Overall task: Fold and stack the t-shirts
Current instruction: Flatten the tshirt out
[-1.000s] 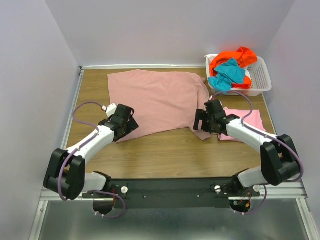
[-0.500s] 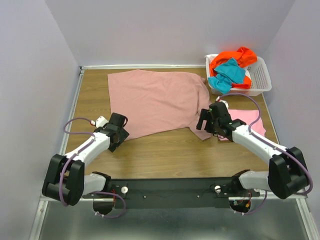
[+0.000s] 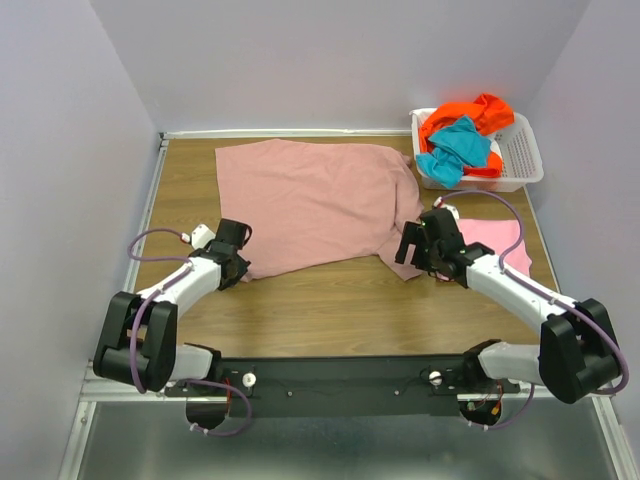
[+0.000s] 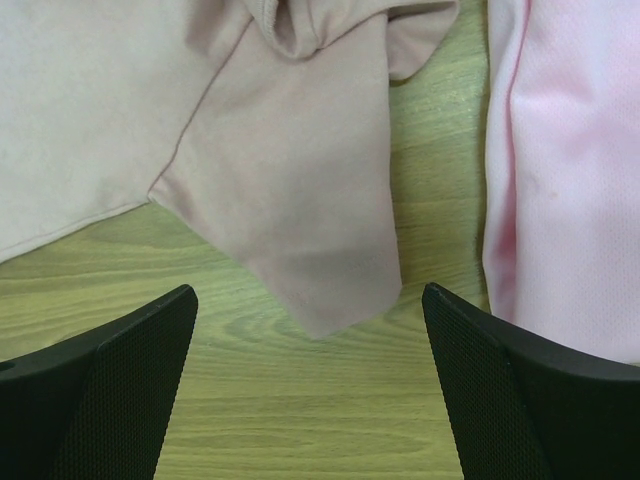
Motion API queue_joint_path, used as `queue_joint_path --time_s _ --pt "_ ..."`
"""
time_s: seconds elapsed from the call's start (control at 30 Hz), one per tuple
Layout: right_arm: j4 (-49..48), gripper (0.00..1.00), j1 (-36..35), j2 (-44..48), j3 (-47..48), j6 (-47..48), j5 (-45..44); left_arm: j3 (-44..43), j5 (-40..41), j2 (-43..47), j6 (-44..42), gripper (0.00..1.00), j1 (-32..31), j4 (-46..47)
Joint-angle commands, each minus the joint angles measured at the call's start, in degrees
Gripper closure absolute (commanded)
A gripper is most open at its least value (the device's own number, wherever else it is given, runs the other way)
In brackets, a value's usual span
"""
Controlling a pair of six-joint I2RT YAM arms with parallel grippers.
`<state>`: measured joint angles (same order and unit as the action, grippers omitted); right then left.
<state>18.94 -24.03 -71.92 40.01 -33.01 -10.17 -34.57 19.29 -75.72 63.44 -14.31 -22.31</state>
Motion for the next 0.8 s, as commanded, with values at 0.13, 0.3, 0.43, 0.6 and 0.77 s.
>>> queue_joint_path --time_s 0.13,0.3,0.43,0.6,0.77 --pt "0.22 0.0 0.13 1.17 -1.78 -0.65 -4.15 0.03 1.26 0.48 -2.01 1.0 0.24 -2.02" --pt "1.54 0.0 0.13 1.34 -1.43 1.37 -2.05 -3.57 8.03 5.74 -3.57 1.0 7.85 -7.92" --pt "1.98 0.0 0.04 2.31 -1.34 3.39 1.9 -4.89 9.72 11.29 -5.78 1.0 16.65 -8.19" --pt "2.15 0.03 -1.36 2.05 -2.48 3.57 7.45 -5.69 6.82 14.2 -7.54 1.0 17.82 -5.65" --pt "2.07 0.05 -5.49 1.34 -2.74 1.38 8.68 -5.07 5.5 12.97 -8.42 1.0 17.82 -5.38"
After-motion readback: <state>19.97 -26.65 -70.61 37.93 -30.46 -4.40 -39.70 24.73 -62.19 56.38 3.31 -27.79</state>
